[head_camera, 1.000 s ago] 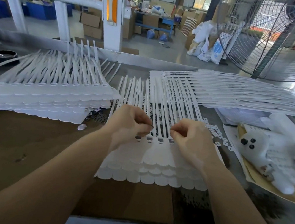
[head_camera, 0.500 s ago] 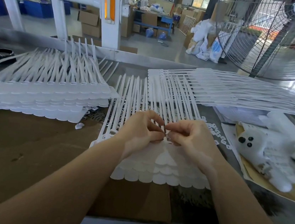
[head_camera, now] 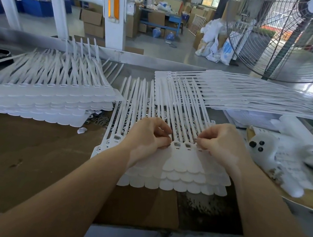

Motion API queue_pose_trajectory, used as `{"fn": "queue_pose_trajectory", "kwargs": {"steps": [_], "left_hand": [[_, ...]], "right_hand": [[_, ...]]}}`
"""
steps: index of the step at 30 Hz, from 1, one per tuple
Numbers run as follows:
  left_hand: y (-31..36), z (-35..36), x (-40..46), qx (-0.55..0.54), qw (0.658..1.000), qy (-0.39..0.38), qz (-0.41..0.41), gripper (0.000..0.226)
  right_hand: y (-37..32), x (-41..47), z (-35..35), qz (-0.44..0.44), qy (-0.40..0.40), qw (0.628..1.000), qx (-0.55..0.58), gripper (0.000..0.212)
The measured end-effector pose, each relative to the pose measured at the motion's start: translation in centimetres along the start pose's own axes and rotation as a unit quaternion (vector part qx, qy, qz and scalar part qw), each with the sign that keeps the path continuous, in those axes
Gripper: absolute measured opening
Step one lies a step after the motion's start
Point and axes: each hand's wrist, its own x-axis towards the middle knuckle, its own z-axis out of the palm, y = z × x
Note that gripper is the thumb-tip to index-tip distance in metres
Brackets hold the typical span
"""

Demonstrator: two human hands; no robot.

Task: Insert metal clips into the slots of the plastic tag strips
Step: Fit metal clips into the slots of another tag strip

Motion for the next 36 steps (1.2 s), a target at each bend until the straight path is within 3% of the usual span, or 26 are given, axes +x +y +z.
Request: {"fn": "queue_pose_trajectory", "kwargs": {"steps": [5, 15, 28, 31, 36], "left_hand": [[-0.1, -0.1, 0.0, -0.013, 1.000, -0.004, -0.002, 0.014], [-0.2, -0.1, 0.0, -0.027, 1.000, -0.006, -0.007, 0.014], [-0.1, -0.2, 0.2, -0.075, 0.997, -0.011, -0.016, 0.012], [0.2, -0.2, 0.2, -0.110, 0.994, 0.001, -0.026, 0.015], [0.7, -0.1, 0.3, -0.127, 0.992, 0.022, -0.015, 0.021]], "right_hand": [[0.0, 0.0, -0.5, 0.016, -0.021, 0.998, -0.062, 0.008], [0.0, 0.6, -0.6, 0.058, -0.049, 0.996, -0.056, 0.010], [0.0, 0.2, -0.4, 0.025, 0.008, 0.999, -0.043, 0.013], [-0.7, -0.2, 0.0, -0.012, 0.011, 1.000, 0.008, 0.018], [-2.2, -1.0, 1.3, -0.062, -0.062, 0.989, 0.118, 0.014]]}}
